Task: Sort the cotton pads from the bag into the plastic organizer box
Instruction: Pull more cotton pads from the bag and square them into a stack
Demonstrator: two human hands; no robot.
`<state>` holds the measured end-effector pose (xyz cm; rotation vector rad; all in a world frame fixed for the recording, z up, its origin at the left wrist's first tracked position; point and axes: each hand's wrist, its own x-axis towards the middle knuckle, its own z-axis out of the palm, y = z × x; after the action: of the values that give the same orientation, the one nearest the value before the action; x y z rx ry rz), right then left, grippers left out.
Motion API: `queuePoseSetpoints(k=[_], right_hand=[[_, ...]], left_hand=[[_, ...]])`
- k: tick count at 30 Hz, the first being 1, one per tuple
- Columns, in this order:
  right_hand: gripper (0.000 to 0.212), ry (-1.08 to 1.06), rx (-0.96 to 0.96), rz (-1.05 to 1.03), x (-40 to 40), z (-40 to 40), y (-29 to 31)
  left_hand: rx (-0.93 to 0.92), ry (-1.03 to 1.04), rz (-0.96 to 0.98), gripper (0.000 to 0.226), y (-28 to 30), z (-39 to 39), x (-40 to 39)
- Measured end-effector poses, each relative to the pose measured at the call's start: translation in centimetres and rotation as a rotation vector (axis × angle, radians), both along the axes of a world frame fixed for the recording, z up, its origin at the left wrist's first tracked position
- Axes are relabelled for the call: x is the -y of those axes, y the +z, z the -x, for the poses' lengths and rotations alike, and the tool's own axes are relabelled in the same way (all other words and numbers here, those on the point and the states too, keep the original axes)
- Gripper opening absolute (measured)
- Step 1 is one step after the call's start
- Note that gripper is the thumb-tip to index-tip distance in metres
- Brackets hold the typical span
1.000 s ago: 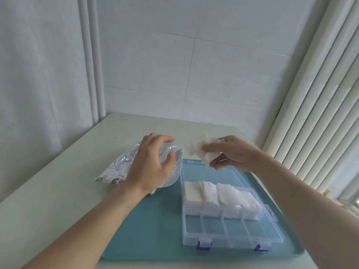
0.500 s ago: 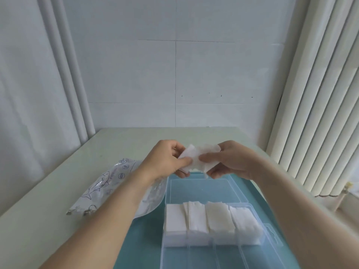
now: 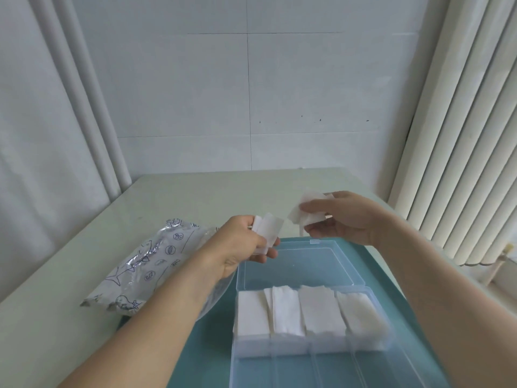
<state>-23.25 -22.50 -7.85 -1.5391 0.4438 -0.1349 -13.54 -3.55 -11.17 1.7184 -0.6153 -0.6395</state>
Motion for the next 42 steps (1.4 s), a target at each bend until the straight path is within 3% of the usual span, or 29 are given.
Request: queuePoseSetpoints(k=[4,14,17,22,24,27,32,42], right_hand=[[0.015,0.1,0.015,-0.047,-0.5,0.2,0.2],[0.008,0.116,-0.039,-0.065,-1.4,0.0,0.3],[0.01,0.112,-0.089,0.014,-1.4,0.1,0.4],[0.022,0.149,-0.167,0.212,-1.5,0.1,0.1],[0.022,0.16,-0.178,0.262,-1.6,0.2,0.2],[0.017,0.175,-0.151,0.254,-1.8,0.3,0.1],[0.024,0.14,-0.145,0.196,-1.7,0.1,-0.2],[0.045,-0.049,-0.033,0.211,-0.5,0.5,0.7]], left_hand=[[-0.088,0.033,0.037,0.012,0.2,0.6,0.3],[0.012,0.057,0.026,0.025,0.0,0.5,0.3],[-0.004,0.072,0.044,0.046,0.0,0.6,0.5],[-0.174,0.004,0.173,0.029,0.8,1.1,0.6],[-0.253,-0.051,0.185,0.042,1.0,1.1,0.6],[-0.175,-0.117,0.154,0.032,1.0,1.5,0.6],[0.07,0.038,0.106,0.021,-0.1,1.3,1.0],[0.022,0.131,0.139,0.023,-0.4,1.0,0.9]])
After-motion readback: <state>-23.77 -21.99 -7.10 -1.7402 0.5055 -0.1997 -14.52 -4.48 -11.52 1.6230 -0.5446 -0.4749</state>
